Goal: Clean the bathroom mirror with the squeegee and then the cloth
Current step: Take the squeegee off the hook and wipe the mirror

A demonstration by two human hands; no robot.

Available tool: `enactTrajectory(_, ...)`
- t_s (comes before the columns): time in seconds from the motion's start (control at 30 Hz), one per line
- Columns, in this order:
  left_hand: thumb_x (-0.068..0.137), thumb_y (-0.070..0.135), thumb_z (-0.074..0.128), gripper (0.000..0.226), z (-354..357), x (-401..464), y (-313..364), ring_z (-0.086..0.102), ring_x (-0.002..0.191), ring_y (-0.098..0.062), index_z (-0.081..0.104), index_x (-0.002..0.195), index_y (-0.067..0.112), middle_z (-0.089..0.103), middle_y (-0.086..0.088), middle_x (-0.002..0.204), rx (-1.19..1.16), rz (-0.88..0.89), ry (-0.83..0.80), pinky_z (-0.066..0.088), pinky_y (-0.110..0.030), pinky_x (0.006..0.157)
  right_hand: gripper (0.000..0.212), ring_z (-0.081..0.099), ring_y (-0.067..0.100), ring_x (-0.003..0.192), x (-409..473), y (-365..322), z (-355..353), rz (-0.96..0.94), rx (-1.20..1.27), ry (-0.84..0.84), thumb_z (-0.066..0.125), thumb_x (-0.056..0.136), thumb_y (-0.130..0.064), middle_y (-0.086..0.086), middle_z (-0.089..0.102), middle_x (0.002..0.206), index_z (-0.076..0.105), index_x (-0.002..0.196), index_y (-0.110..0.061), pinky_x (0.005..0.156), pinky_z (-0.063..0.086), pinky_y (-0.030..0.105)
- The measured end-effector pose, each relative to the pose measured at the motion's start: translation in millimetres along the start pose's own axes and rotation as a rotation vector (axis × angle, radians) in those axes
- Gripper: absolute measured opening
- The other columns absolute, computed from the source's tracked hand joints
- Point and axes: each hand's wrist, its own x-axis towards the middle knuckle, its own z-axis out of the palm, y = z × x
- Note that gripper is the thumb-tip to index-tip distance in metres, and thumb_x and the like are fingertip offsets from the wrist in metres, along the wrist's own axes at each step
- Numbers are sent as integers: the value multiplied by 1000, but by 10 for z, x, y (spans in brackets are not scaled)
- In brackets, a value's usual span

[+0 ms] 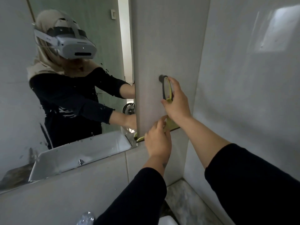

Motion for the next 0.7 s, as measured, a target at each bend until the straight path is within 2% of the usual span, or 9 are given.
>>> enactTrajectory(0.1,88,19,57,39,-93,-29,113,63,97,-19,52,125,29,66,7,108,42,66,56,40,-34,74,71,47,9,63,-15,-110,-182,22,-4,33,68,82,-8,-2,46,78,33,139,-32,64,41,25)
enactTrajectory(0.23,82,32,67,32,-296,-147,228,65,83,-16,60,113,28,68,9,95,122,105,190,31,-31,72,68,51,8,60,-134,-361,-376,86,50,26,68,82,-10,-6,46,70,33,137,-31,54,39,18)
enactTrajectory(0.27,78,32,70,33,-373,-163,243,65,81,-15,61,110,27,68,10,91,141,104,227,30,-31,73,68,54,10,63,-173,-450,-392,104,72,23,68,82,-11,-6,47,73,33,136,-31,56,43,21)
enactTrajectory(0.33,75,32,72,33,-584,-179,255,64,80,-14,62,106,28,68,10,87,191,96,275,28,-30,74,69,62,22,80,-228,-630,-388,138,153,6,70,81,-13,-3,50,86,32,135,-33,67,55,36)
enactTrajectory(0.43,78,34,67,31,-1022,-184,220,63,82,-13,60,108,30,68,11,89,252,102,274,25,-30,76,75,57,29,107,-291,-936,-352,103,219,-99,69,82,-16,5,51,112,26,141,-31,85,54,49)
enactTrajectory(0.5,78,35,65,29,-1366,-171,175,62,82,-14,60,106,31,68,11,89,274,98,292,24,-30,77,78,43,31,125,-333,-1176,-334,-16,129,-203,64,86,-18,11,38,138,17,148,-25,102,43,46)
enactTrajectory(0.57,77,36,63,29,-1739,-152,153,62,83,-13,59,105,31,68,10,88,316,87,318,24,-30,78,77,17,33,141,-395,-1463,-366,-185,-127,-251,53,90,-14,10,10,156,7,151,-23,114,23,46)
enactTrajectory(0.63,77,38,60,30,-2108,-132,153,60,85,-12,58,106,33,66,11,87,358,85,320,25,-31,79,83,-10,28,145,-469,-1776,-430,-424,-402,-233,50,86,-11,5,-9,159,2,152,-27,115,2,56)
enactTrajectory(0.7,77,39,59,31,-2451,-116,167,59,84,-12,56,107,35,64,12,86,393,95,315,28,-33,81,84,-18,25,144,-492,-2057,-433,-700,-590,-210,53,83,-14,4,-10,160,6,151,-29,112,-7,61)
